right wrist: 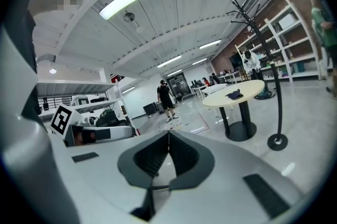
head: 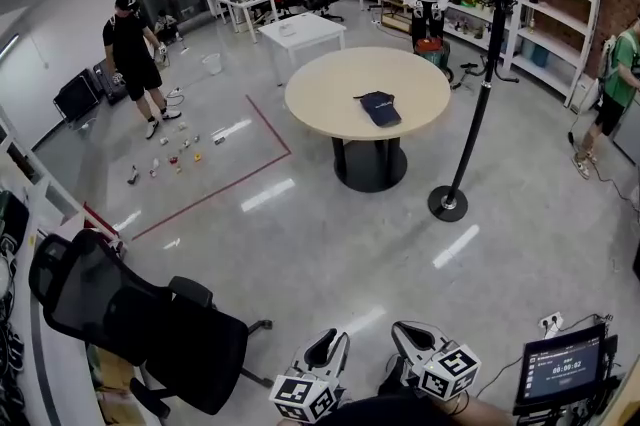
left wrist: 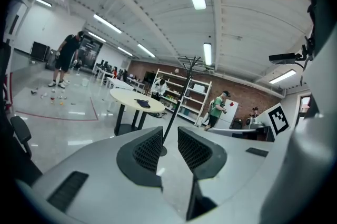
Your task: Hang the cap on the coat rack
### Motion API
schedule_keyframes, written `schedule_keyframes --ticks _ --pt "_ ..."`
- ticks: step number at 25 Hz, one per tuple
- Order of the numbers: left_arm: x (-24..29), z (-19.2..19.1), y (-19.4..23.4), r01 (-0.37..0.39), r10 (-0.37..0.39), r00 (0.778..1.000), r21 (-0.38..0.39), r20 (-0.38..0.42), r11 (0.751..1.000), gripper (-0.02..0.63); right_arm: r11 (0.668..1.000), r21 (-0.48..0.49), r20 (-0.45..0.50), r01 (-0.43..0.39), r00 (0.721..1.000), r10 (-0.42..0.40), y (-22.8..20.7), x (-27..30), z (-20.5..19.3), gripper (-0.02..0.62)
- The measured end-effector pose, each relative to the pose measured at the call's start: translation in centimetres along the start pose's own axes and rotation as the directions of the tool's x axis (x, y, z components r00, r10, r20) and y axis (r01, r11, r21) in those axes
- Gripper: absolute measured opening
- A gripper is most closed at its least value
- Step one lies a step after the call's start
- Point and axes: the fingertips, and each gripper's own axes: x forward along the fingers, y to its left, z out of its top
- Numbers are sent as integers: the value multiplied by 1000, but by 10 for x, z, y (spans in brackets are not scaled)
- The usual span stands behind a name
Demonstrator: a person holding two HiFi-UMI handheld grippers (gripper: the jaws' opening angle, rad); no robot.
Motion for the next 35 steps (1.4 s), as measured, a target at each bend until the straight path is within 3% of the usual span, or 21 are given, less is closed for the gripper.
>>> schedule_keyframes --ticks 14,23,28,35 --pt "92 35 -19 -74 73 996 7 54 997 95 998 -24 5 -56 998 57 -96 18 60 4" --pt "132 38 -25 -89 88 996 6 30 996 95 999 22 -4 -43 999 43 -142 21 67 4" --pt "174 42 -18 -80 80 997 -3 8 997 95 999 26 -18 -37 999 38 -174 38 75 5" --pt "224 64 9 2 -2 1000 6 10 1000 95 998 21 7 54 998 -54 -208 70 96 5"
